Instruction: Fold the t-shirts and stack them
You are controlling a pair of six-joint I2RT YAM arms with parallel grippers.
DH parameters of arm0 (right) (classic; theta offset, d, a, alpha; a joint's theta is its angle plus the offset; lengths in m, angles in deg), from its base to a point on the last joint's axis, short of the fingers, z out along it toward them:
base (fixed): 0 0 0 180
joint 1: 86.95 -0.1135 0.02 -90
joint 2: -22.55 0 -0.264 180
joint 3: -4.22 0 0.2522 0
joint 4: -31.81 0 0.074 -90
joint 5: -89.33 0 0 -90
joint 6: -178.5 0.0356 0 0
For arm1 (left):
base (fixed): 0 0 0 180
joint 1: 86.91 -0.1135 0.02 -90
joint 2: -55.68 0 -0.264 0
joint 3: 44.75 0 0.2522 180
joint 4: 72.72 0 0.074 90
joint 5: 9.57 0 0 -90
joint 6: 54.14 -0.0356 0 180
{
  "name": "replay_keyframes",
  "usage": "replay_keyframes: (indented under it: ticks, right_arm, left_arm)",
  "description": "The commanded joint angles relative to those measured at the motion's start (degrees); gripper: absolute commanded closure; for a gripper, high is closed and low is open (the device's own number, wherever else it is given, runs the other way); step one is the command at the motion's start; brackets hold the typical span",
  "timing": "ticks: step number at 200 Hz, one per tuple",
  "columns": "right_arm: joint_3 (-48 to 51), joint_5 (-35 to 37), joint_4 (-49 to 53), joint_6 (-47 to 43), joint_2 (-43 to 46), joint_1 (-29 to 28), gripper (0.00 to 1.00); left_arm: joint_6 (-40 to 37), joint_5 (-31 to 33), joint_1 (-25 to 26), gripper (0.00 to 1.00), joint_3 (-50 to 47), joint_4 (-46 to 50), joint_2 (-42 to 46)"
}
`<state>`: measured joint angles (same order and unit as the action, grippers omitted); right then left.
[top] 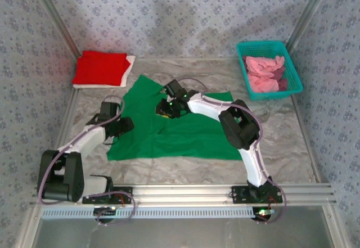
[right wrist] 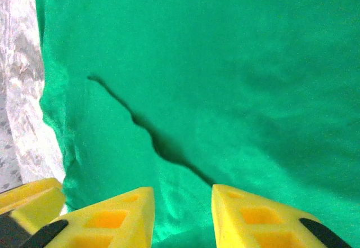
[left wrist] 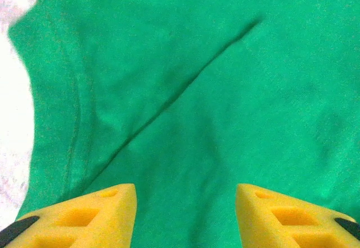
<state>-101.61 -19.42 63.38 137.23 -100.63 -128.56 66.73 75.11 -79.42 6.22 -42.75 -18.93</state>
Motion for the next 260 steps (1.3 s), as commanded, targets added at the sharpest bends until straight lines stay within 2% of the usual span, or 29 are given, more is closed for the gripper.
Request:
replay_keyframes:
  ticks: [1,30,44,56,65,84,137,177,205,260]
  right_arm:
    - [-2.0,4.3,7.3,-4.9,2.7,2.4,0.61]
    - [1.1,9.7,9.0,-8.5,8.4,6.7,0.59]
    - [3.7,9.3,9.0,-9.0,9.3,10.9,0.65]
    - [5.6,9.8,8.9,-10.4,9.7,14.9,0.71]
    - [6.6,10.5,9.0,-11.4,10.0,17.1,0.71]
    - [7.0,9.9,7.6,-12.2,10.6,21.0,0.70]
    - [9.0,5.1,3.2,-17.8,14.5,22.7,0.67]
    - [13.2,-0.9,-3.5,-18.9,17.1,24.0,0.67]
    - [16.5,-4.1,-7.7,-17.9,19.5,25.0,0.67]
    - [19.5,-5.7,-9.9,-17.7,22.0,26.8,0.67]
  left_arm:
    - [-1.3,-0.7,-0.5,0.49,7.9,-3.1,-3.0]
    - [-3.7,-1.0,-0.4,0.49,17.3,-4.6,-10.6]
    - [-4.9,-0.6,-0.8,0.50,22.4,-4.7,-15.5]
    - [-7.2,-3.1,-1.1,0.50,27.8,-5.4,-20.4]
    - [-9.1,-4.3,-1.2,0.50,33.7,-4.3,-24.9]
    - [-12.3,-5.2,-1.2,0.49,49.7,4.4,-35.6]
    - [-17.3,-5.7,0.0,0.44,83.7,18.0,-59.4]
    - [-21.1,-1.4,1.2,0.42,105.4,29.5,-73.5]
    - [-20.7,-0.1,1.2,0.40,112.2,32.6,-78.3]
    - [-20.7,2.8,1.8,0.40,111.6,34.8,-80.5]
